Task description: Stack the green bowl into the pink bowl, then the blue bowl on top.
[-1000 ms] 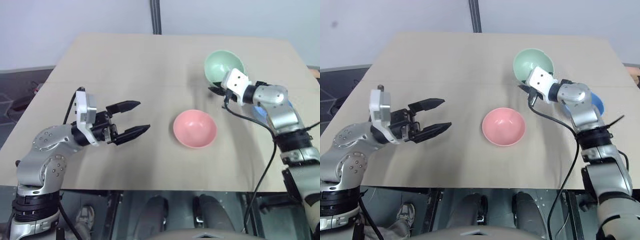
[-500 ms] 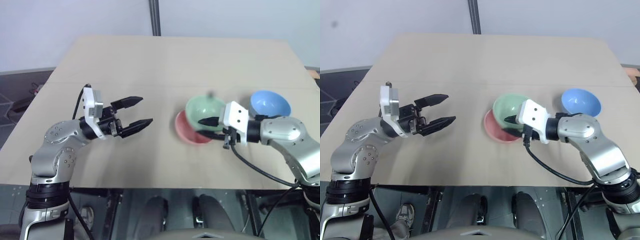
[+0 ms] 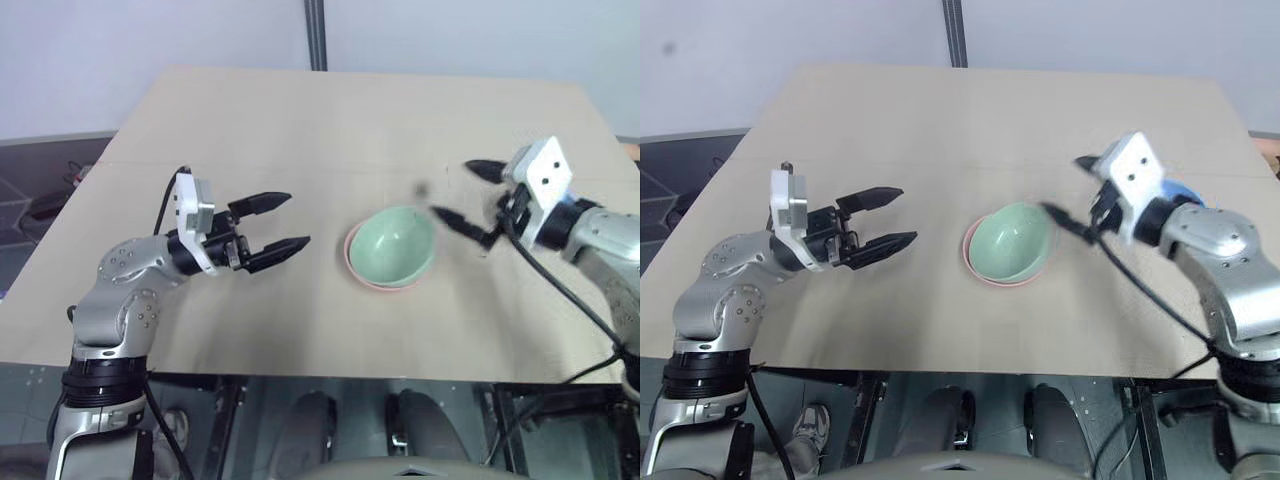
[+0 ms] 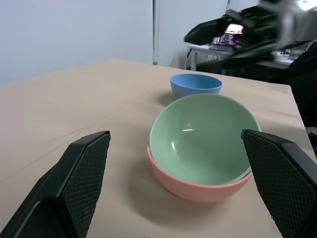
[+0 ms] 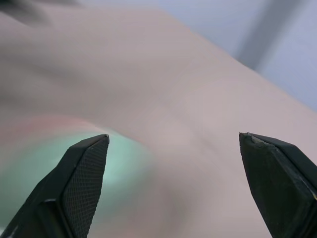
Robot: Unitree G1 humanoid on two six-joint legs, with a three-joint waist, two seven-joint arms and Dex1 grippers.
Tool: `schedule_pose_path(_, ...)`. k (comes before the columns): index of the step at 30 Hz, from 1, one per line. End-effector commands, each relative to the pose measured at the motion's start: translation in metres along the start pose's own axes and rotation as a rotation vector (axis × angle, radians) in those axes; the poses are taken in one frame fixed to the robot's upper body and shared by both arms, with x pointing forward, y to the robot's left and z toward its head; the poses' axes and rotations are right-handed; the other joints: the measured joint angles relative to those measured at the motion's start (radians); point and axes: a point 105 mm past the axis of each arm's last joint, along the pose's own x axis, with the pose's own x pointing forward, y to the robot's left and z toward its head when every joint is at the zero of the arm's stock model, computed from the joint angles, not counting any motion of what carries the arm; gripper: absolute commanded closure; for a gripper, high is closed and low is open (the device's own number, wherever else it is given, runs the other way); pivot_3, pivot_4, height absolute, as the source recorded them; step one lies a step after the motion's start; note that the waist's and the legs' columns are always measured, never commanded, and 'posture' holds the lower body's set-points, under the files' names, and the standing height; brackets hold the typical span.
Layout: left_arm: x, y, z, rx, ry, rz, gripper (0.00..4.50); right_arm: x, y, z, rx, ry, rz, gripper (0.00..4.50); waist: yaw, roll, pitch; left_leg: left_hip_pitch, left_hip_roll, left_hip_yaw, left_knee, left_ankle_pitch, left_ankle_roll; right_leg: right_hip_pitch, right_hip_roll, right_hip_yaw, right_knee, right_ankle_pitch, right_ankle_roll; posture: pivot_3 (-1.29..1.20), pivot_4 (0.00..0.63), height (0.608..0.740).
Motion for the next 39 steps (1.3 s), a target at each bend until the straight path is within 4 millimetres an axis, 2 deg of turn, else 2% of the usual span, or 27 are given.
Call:
schedule_pose_path(1, 0.006, -0.002, 0.006, 0.039, -0.021, -0.022, 0.0, 0.0, -0.032, -0.042, 0.009, 0.114, -0.149, 0.1, -0.001, 0.0, 0.0, 0.0, 0.0, 0.0, 0.0, 0.0, 0.0, 0.0, 0.0, 0.0, 0.0, 0.0, 0.0, 0.0, 0.15, 0.74)
schedule_pose_path(3, 0.006, -0.004, 0.005, 0.041, -0.02, -0.025, 0.0, 0.004, -0.038, -0.076, 0.035, 0.204, -0.167, 0.1, -0.003, 0.0, 0.0, 0.0, 0.0, 0.001, 0.0, 0.0, 0.0, -0.001, 0.001, 0.001, 0.001, 0.0, 0.0, 0.0, 0.15, 0.74)
schedule_pose_path(6, 0.006, -0.006, 0.005, 0.041, -0.017, -0.024, 0.0, 0.008, -0.041, -0.106, 0.056, 0.284, -0.165, 0.1, -0.009, 0.001, 0.0, 0.0, 0.001, 0.002, 0.0, 0.0, 0.0, -0.001, 0.002, 0.002, 0.0, 0.0, 0.0, 0.0, 0.15, 0.74)
schedule_pose_path(8, 0.003, -0.007, 0.005, 0.037, -0.012, -0.013, 0.0, 0.011, -0.045, -0.114, 0.102, 0.294, -0.171, 0.64, -0.014, 0.001, 0.0, 0.0, 0.001, 0.003, 0.0, 0.0, 0.0, -0.001, 0.002, 0.002, 0.001, 0.0, 0.0, 0.0, 0.15, 0.74)
schedule_pose_path(9, 0.002, -0.007, 0.005, 0.037, -0.01, -0.009, 0.0, 0.012, -0.047, -0.114, 0.102, 0.291, -0.174, 0.9, -0.015, 0.001, 0.0, 0.001, 0.001, 0.004, 0.0, 0.0, 0.0, -0.001, 0.002, 0.004, 0.001, 0.0, 0.0, 0.0, 0.15, 0.74)
schedule_pose_path(12, -0.001, -0.008, 0.005, 0.037, -0.009, 0.004, 0.0, 0.015, -0.058, -0.103, 0.096, 0.251, -0.203, 2.44, -0.013, 0.001, 0.001, 0.001, 0.001, 0.005, 0.0, 0.0, 0.0, -0.001, 0.002, 0.004, 0.001, 0.0, 0.0, 0.0, 0.15, 0.74)
schedule_pose_path(16, 0.001, -0.011, 0.004, 0.036, -0.01, 0.008, 0.0, 0.014, -0.06, -0.101, 0.067, 0.246, -0.203, 4.04, -0.007, 0.001, 0.001, 0.001, 0.001, 0.003, 0.0, 0.0, 0.0, -0.001, 0.002, 0.003, 0.001, 0.0, 0.0, 0.0, 0.15, 0.74)
schedule_pose_path(17, 0.001, -0.011, 0.003, 0.036, -0.011, 0.01, 0.0, 0.014, -0.062, -0.098, 0.044, 0.239, -0.213, 4.33, -0.005, 0.001, 0.001, 0.0, 0.001, 0.003, 0.0, 0.0, 0.0, -0.001, 0.002, 0.002, 0.001, 0.0, 0.0, 0.0, 0.15, 0.74)
schedule_pose_path(18, 0.001, -0.011, 0.003, 0.036, -0.011, 0.014, 0.0, 0.013, -0.063, -0.093, 0.025, 0.224, -0.219, 4.43, -0.004, 0.002, 0.001, 0.0, 0.001, 0.003, 0.0, 0.0, 0.0, -0.001, 0.001, 0.002, 0.001, 0.0, 0.0, 0.0, 0.15, 0.74)
schedule_pose_path(20, 0.002, -0.01, 0.003, 0.034, -0.012, 0.024, 0.0, 0.013, -0.06, -0.074, -0.013, 0.161, -0.197, 4.43, -0.005, 0.002, 0.001, 0.0, 0.001, 0.003, 0.0, 0.0, 0.0, -0.001, 0.001, 0.003, 0.0, 0.0, 0.0, 0.0, 0.15, 0.74)
schedule_pose_path(21, 0.001, -0.01, 0.002, 0.035, -0.011, 0.027, 0.0, 0.014, -0.054, -0.062, -0.022, 0.114, -0.164, 4.43, -0.006, 0.002, 0.001, 0.0, 0.001, 0.003, 0.0, 0.0, 0.0, -0.001, 0.001, 0.003, 0.0, 0.0, 0.0, 0.0, 0.15, 0.74)
schedule_pose_path(27, 0.0, -0.005, 0.001, 0.039, 0.0, 0.046, 0.0, 0.001, 0.028, 0.027, -0.039, -0.198, 0.188, 4.43, -0.011, 0.003, 0.002, 0.0, 0.003, 0.002, -0.001, 0.0, 0.0, -0.002, 0.002, 0.002, 0.0, 0.0, 0.0, 0.0, 0.15, 0.74)
schedule_pose_path(30, 0.0, -0.004, 0.0, 0.042, 0.003, 0.05, 0.0, -0.009, 0.069, 0.056, -0.018, -0.272, 0.337, 4.43, -0.008, 0.003, 0.002, 0.0, 0.003, 0.0, -0.001, 0.0, 0.0, -0.001, 0.002, 0.001, 0.0, 0.0, 0.0, 0.0, 0.15, 0.74)
schedule_pose_path(32, 0.0, -0.003, 0.0, 0.044, 0.005, 0.051, 0.0, -0.015, 0.093, 0.063, -0.031, -0.278, 0.419, 4.43, -0.004, 0.002, 0.001, 0.0, 0.002, -0.001, -0.001, 0.0, 0.0, 0.0, 0.001, 0.0, 0.0, 0.0, 0.0, 0.0, 0.15, 0.74)
schedule_pose_path(35, 0.0, -0.003, -0.001, 0.046, 0.01, 0.051, 0.0, -0.018, 0.118, 0.061, -0.05, -0.254, 0.507, 4.43, -0.001, 0.002, 0.001, 0.0, 0.001, -0.001, 0.0, 0.0, 0.0, 0.0, 0.0, -0.001, 0.0, 0.0, 0.0, 0.0, 0.15, 0.74)
schedule_pose_path(37, -0.001, -0.003, -0.001, 0.045, 0.01, 0.05, 0.0, -0.011, 0.128, 0.049, -0.06, -0.205, 0.531, 4.43, -0.002, 0.002, 0.001, 0.0, 0.001, -0.001, 0.0, 0.0, 0.0, 0.0, 0.0, -0.001, 0.0, 0.0, 0.0, 0.0, 0.15, 0.74)
schedule_pose_path(39, 0.0, -0.004, -0.001, 0.044, 0.01, 0.048, 0.0, -0.003, 0.129, 0.038, -0.074, -0.154, 0.532, 4.43, -0.004, 0.002, 0.001, 0.0, 0.001, -0.001, 0.0, 0.0, 0.0, 0.0, 0.0, -0.001, 0.0, 0.0, 0.0, 0.0, 0.15, 0.74)
